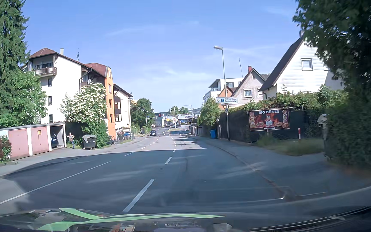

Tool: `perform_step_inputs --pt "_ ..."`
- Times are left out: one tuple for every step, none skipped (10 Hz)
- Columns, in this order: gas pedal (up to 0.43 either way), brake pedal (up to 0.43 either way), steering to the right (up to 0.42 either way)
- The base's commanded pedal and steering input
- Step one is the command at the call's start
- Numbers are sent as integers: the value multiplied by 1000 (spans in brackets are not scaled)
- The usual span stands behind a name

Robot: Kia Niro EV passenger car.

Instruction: Follow the waypoints while adhering to traffic rules and regulations

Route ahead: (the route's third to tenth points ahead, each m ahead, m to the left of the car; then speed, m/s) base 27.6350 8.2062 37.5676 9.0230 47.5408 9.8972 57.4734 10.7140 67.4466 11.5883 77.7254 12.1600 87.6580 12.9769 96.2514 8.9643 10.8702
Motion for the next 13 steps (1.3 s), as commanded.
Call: perform_step_inputs --pt "0 116 -13" --pt "0 116 -13" --pt "0 116 -15" --pt "0 116 -19" --pt "0 116 -22" --pt "0 116 -23" --pt "0 122 -25" --pt "0 116 -26" --pt "0 116 -25" --pt "0 122 -27" --pt "0 116 -29" --pt "0 122 -29" --pt "0 122 -29"
